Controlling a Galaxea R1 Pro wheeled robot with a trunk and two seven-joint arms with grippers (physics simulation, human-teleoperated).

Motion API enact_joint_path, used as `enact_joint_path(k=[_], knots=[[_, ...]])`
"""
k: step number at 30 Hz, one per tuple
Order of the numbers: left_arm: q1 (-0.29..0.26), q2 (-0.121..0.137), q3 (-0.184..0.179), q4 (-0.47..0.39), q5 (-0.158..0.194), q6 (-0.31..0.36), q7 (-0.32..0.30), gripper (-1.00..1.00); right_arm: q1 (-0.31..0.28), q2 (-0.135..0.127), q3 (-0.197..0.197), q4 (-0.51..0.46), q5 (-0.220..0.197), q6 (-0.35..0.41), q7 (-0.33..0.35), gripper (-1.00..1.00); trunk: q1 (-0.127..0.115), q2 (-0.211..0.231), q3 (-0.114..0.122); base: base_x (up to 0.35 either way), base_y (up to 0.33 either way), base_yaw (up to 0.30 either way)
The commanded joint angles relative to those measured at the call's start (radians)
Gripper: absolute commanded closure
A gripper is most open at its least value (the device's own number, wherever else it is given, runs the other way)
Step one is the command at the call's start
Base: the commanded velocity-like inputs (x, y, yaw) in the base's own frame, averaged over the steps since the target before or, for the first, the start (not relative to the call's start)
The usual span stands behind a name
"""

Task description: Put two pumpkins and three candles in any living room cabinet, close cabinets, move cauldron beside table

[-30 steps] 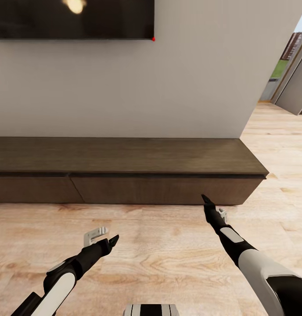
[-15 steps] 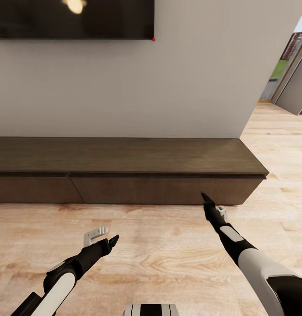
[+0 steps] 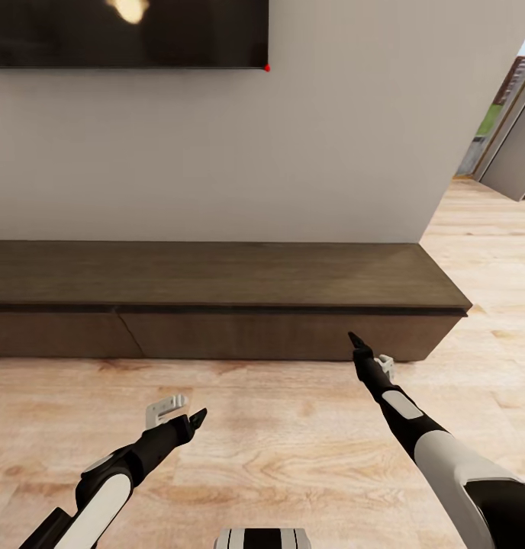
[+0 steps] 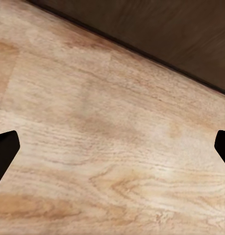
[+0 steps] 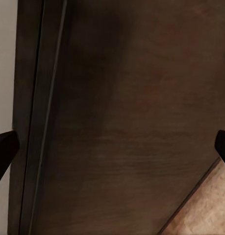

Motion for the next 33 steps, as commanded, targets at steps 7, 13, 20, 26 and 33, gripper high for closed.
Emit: enact_joint_path(k=[7,13,20,26,33], knots=[[-0.001,0.001,-0.002,0.000,0.009,0.000,0.009,-1.00,-0.001,-0.001,0.008,0.001,-0.010,0.003,0.003,-1.00,0.000,0.000,-0.001,0.053,0.039,0.000],[-0.001,0.001,-0.002,0.000,0.009,0.000,0.009,-1.00,-0.001,-0.001,0.008,-0.002,-0.010,0.015,0.005,-1.00,0.000,0.000,-0.001,0.013,0.010,0.000],[-0.001,0.001,-0.002,0.000,0.010,0.000,0.009,-1.00,-0.001,-0.001,0.006,-0.002,-0.011,0.059,0.005,-1.00,0.000,0.000,-0.001,0.001,0.001,0.000],[-0.001,0.001,-0.002,0.000,0.011,0.000,0.009,-1.00,-0.001,-0.012,0.005,-0.003,-0.019,0.154,0.012,-1.00,0.000,0.000,-0.001,0.000,0.000,0.000],[-0.001,0.000,-0.002,0.001,0.010,0.000,0.009,-1.00,-0.001,-0.030,0.003,-0.007,-0.020,0.205,0.042,-1.00,0.000,0.000,-0.001,0.000,0.000,0.000]])
